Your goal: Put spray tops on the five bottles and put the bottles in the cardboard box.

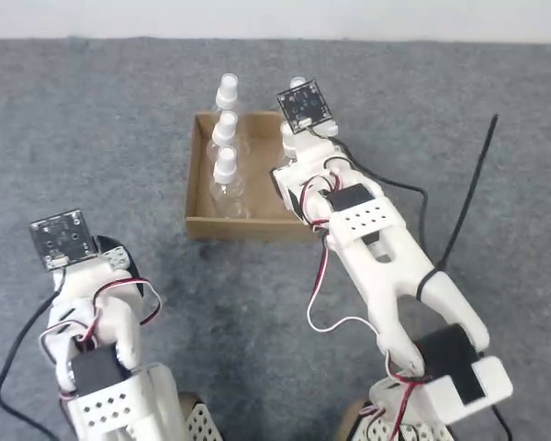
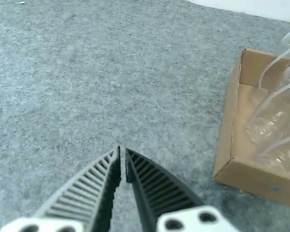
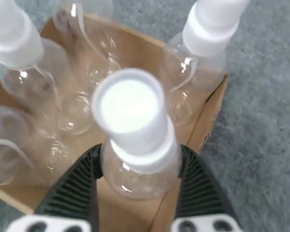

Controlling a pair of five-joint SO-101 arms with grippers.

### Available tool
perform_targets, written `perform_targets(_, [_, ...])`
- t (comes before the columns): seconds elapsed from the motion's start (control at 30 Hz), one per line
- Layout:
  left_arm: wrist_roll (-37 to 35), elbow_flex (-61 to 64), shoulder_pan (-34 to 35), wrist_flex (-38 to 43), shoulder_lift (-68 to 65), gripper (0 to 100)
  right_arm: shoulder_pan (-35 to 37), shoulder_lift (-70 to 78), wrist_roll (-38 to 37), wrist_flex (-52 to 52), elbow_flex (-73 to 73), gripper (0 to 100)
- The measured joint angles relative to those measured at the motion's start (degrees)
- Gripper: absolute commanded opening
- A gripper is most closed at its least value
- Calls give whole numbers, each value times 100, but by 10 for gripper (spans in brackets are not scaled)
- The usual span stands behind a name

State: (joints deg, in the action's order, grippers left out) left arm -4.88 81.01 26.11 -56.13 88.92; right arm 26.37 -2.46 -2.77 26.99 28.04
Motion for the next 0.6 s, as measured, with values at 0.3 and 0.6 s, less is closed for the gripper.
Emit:
perform_targets(0.3, [0, 0, 0, 0, 0, 15, 9, 88, 18, -26, -9, 117])
perform_targets(0.6, [0, 0, 0, 0, 0, 15, 0, 202, 18, -35, -9, 241])
